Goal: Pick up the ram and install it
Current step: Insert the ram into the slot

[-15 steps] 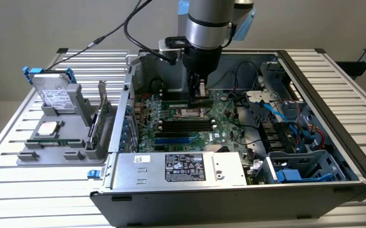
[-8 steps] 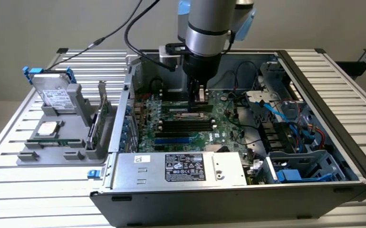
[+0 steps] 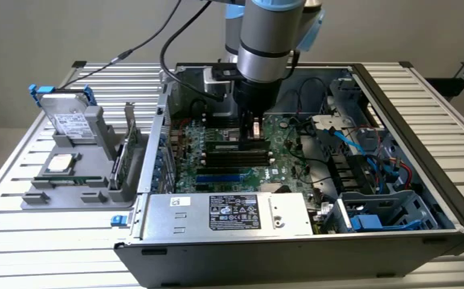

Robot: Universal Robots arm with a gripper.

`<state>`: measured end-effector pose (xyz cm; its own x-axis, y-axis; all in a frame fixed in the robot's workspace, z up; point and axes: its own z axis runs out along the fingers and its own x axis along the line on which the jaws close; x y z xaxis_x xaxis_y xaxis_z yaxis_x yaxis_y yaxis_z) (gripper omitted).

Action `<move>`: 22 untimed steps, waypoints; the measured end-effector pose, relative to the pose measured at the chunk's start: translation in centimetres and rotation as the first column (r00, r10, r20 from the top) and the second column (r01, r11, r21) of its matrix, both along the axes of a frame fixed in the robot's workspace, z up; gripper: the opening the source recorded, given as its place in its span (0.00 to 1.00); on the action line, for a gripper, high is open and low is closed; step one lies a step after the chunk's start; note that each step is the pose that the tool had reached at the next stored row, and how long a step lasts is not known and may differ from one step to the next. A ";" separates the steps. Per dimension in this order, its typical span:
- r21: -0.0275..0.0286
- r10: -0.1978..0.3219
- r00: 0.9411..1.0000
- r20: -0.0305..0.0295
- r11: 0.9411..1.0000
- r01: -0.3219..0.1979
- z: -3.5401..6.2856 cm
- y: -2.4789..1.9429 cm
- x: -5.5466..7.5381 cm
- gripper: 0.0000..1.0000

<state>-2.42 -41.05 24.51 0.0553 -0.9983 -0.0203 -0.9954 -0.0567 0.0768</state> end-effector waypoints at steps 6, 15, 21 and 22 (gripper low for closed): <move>0.000 -0.001 1.000 -0.007 1.000 0.001 -1.00 -0.33 0.5 0.14; -0.001 -0.001 0.999 -0.033 1.000 0.001 -1.67 -0.15 0.6 0.14; -0.024 -0.002 0.999 -0.032 1.000 0.001 -1.68 -0.08 0.6 0.14; -0.034 -0.002 0.999 -0.032 0.999 0.001 -1.68 -0.04 0.6 0.14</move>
